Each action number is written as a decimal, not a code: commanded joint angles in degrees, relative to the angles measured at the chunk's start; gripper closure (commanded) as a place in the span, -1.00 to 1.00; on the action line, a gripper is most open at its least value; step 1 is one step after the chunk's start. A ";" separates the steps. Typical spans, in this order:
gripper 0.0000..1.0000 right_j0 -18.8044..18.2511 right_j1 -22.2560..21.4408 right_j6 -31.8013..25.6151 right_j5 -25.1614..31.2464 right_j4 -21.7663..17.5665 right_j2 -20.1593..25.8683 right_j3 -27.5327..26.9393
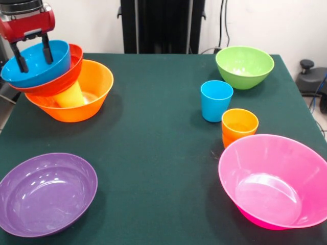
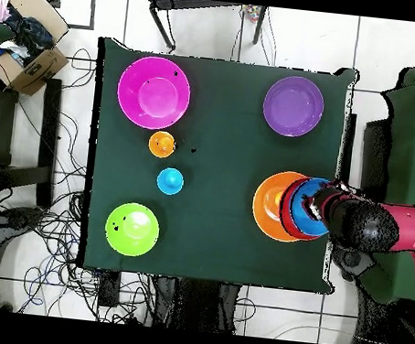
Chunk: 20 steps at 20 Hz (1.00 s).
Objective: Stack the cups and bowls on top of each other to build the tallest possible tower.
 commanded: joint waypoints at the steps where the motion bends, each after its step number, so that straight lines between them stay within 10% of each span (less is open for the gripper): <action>1: -1.00 2.42 -2.29 -6.68 -2.44 -1.59 -1.99 4.22; 13: -1.00 2.85 -6.49 -2.88 -3.16 -0.68 -1.78 7.66; 20: -1.00 8.24 -10.47 9.16 -6.20 2.28 -2.16 11.71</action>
